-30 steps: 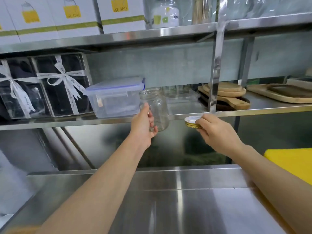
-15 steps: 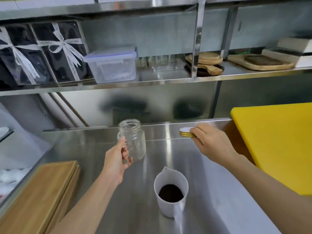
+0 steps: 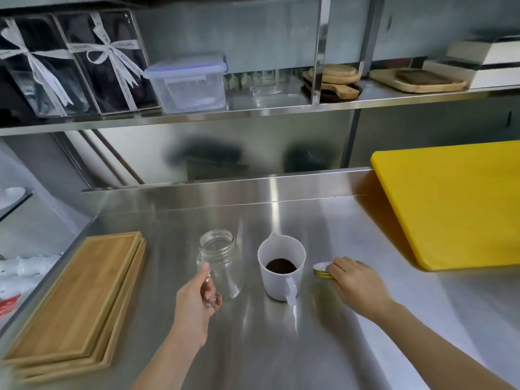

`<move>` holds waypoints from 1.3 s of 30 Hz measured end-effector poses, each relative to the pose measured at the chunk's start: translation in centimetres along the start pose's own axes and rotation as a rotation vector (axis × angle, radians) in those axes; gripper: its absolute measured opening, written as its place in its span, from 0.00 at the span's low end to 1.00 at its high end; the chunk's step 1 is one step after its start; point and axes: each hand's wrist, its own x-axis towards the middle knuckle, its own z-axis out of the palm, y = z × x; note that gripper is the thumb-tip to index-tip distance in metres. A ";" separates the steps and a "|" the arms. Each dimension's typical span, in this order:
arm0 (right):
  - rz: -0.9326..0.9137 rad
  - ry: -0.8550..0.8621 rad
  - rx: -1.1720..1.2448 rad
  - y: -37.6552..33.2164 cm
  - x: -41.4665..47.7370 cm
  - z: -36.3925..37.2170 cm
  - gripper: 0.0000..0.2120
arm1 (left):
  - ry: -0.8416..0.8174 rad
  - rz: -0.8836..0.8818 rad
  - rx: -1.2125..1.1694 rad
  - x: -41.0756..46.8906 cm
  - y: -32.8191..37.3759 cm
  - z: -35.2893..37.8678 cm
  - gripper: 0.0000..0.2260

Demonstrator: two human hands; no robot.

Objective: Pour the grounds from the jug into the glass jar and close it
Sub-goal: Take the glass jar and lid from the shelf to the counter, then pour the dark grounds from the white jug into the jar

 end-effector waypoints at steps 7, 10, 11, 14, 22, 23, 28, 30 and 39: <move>-0.125 -0.024 -0.021 -0.9 -2.9 0.8 0.16 | -0.062 0.049 0.050 -1.0 -2.6 -2.0 0.22; -0.207 0.075 0.030 -1.4 -3.9 0.6 0.15 | -0.091 0.074 0.075 -1.2 -3.6 -2.8 0.17; -0.239 0.081 0.044 -1.6 -4.3 0.6 0.15 | -0.100 0.073 0.082 -1.3 -4.0 -3.0 0.15; -0.277 -0.024 0.039 -2.2 -5.3 0.9 0.23 | -0.094 0.057 0.087 -1.3 -5.1 -3.6 0.19; -0.198 -0.193 0.063 -3.6 -6.1 0.7 0.16 | -0.145 0.010 0.080 -1.2 -5.7 -4.6 0.21; -0.182 -0.255 0.058 -3.7 -5.7 0.3 0.13 | -0.144 0.008 0.080 -1.2 -5.7 -4.6 0.21; 0.065 -0.510 0.263 -4.6 -2.7 -1.2 0.04 | -0.154 0.015 0.101 -1.2 -6.3 -4.5 0.18; 0.279 -0.510 0.522 -5.4 -1.5 -1.8 0.04 | -0.153 0.042 0.121 -1.1 -6.6 -4.7 0.19; 0.783 -0.338 0.975 -9.7 0.9 -2.4 0.09 | -0.170 0.107 0.165 -1.1 -6.8 -4.9 0.24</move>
